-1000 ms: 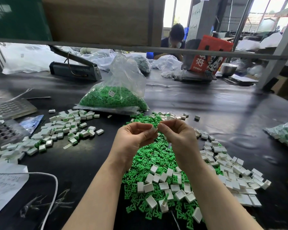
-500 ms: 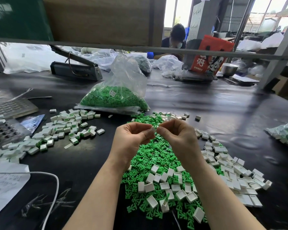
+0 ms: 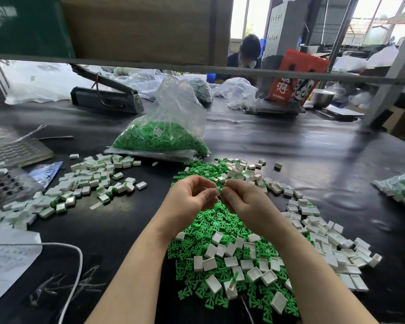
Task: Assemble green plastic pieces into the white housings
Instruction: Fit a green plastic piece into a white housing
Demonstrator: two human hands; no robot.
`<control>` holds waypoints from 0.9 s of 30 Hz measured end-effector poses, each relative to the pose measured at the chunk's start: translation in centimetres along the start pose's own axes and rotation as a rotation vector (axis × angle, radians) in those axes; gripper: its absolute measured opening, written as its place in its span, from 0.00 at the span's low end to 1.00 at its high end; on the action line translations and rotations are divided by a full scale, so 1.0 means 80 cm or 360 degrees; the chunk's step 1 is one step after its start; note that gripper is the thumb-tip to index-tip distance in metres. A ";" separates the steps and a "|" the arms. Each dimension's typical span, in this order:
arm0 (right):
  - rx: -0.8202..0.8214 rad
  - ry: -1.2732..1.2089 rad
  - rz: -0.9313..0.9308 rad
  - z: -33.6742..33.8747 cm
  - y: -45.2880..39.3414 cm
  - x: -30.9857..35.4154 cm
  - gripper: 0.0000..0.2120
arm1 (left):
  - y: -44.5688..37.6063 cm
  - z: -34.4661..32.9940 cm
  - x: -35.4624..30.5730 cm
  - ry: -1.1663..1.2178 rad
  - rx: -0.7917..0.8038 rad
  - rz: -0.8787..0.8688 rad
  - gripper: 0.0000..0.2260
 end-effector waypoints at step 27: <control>0.0407 0.0228 -0.0004 -0.012 0.009 0.000 0.13 | 0.006 0.001 -0.009 -0.0416 0.0290 -0.0074 0.03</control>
Point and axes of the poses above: each hand's wrist, its own y-axis away from the middle knuckle, its own z-axis out of the back of the hand, x = y × z, the point moved 7 cm from there along -y, towards the middle knuckle, and after that the axes turned 6 degrees about -z, right-handed, at the moved point
